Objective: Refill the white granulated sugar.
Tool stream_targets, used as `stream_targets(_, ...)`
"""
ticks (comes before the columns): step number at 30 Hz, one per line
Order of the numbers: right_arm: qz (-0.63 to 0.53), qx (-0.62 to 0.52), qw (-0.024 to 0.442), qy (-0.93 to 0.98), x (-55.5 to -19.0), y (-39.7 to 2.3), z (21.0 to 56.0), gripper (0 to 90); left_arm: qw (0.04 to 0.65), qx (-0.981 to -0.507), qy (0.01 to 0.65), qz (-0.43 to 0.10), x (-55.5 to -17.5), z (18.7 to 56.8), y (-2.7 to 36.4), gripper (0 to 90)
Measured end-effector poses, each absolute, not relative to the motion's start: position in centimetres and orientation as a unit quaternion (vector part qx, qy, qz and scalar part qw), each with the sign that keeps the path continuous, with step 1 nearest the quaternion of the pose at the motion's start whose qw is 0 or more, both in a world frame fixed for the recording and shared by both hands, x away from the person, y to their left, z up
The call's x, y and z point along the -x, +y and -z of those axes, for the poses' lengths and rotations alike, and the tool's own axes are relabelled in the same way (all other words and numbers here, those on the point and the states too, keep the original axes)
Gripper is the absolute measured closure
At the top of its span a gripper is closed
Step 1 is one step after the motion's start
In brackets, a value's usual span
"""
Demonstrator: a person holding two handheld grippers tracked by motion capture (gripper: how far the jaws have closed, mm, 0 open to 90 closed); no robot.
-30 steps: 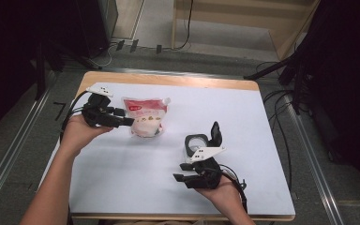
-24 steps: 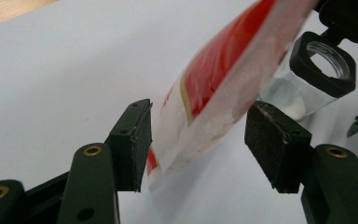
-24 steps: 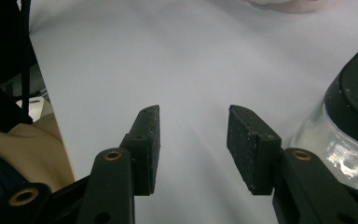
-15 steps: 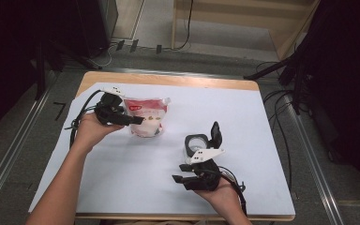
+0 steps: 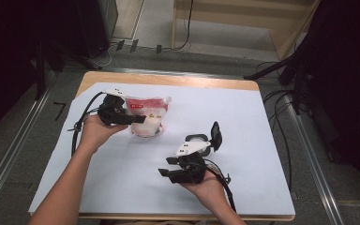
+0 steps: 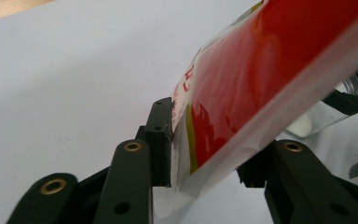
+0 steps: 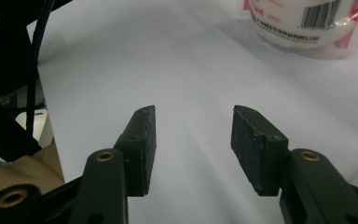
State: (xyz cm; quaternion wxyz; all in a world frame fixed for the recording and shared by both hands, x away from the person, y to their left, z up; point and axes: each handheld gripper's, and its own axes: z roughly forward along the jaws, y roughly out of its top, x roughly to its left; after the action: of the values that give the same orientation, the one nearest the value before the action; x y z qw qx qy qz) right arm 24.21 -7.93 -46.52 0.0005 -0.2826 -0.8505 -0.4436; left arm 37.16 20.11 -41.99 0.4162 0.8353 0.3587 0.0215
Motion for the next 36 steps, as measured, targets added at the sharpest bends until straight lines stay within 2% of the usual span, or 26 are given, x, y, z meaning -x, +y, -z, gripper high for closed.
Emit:
stream_targets(5, 0.442, 0.281, 0.0, -0.852, -24.9, -7.0, 46.6, 51.0, 0.416, -0.835, 0.36, -0.018, -37.1, 42.0, 20.1, 69.9)
stream_targets(6, 0.442, 0.28, -0.002, -0.852, -25.0, -6.8, 46.6, 50.9, 0.416, -0.836, 0.358, -0.026, -37.0, 42.0, 20.0, 73.1)
stream_targets(7, 0.443, 0.279, -0.004, -0.852, -25.2, -6.4, 46.7, 50.6, 0.418, -0.838, 0.351, -0.028, -36.8, 42.0, 19.9, 80.8)
stream_targets(12, 0.438, 0.287, -0.003, -0.852, -24.9, -6.3, 47.3, 49.4, 0.426, -0.831, 0.357, -0.011, -36.9, 42.1, 19.8, 88.6)
stream_targets(20, 0.44, 0.28, -0.01, -0.853, -24.5, -6.3, 47.6, 48.4, 0.432, -0.821, 0.374, -0.005, -36.7, 41.4, 19.7, 89.7)
stream_targets(36, 0.434, 0.279, -0.007, -0.856, -24.4, -6.1, 48.3, 49.2, 0.437, -0.832, 0.343, -0.011, -34.7, 38.3, 20.4, 90.0)
